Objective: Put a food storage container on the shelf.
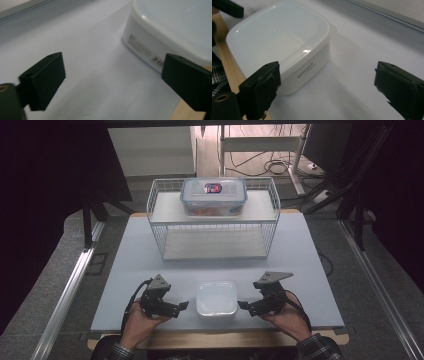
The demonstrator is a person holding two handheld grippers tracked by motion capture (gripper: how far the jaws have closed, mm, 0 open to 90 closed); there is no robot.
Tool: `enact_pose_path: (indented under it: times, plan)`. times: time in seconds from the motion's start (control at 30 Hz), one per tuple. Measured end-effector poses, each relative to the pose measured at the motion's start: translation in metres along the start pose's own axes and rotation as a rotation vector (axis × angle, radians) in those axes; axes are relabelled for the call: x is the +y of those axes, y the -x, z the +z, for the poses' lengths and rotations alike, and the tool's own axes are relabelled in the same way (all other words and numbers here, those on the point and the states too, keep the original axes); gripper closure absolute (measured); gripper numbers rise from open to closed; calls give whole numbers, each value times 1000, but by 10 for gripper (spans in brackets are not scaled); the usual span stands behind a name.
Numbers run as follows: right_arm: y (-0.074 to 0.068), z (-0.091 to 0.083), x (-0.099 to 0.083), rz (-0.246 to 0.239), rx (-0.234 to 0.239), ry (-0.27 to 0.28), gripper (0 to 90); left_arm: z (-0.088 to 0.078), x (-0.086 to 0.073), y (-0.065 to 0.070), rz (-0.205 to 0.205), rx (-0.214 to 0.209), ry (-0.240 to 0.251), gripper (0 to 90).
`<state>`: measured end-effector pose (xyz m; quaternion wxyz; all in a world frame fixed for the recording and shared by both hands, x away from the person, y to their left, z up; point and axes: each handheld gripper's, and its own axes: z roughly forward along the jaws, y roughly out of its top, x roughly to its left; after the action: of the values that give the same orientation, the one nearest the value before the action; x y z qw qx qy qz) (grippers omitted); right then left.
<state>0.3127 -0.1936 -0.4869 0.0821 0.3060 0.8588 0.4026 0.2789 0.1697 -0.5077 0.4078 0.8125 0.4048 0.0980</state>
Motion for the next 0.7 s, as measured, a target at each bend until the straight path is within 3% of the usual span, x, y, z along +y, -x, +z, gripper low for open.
enact_pose_path:
  times: [0.1, 0.23, 0.3, 0.4, 0.53, 0.6, 0.63, 0.7]
  plan:
    - [-5, -1, 3, -10, -11, -18, 159, -3, 6, 5, 0, -41, 33, 118]
    - [-6, -2, 9, 13, 28, -19, 291, -1, 15, 14, 19, -70, 59, 142]
    - [-6, -1, 10, 23, 36, -13, 304, 3, 19, 18, 28, -87, 54, 133]
    - [-7, 3, 14, 45, 85, -4, 316, 15, 24, 23, 41, -99, 23, 132]
    - [-8, 10, 15, 45, 103, -23, 305, 22, 25, 25, 43, -109, 3, 143]
    - [-6, 17, 16, 78, 145, -40, 289, 27, 25, 24, 18, -151, 1, 159]
    - [-6, 17, 16, 78, 145, -40, 289, 27, 25, 24, 18, -151, 1, 161]
    - [-3, 22, 16, 115, 193, -53, 288, 32, 25, 23, -27, -220, -17, 162]
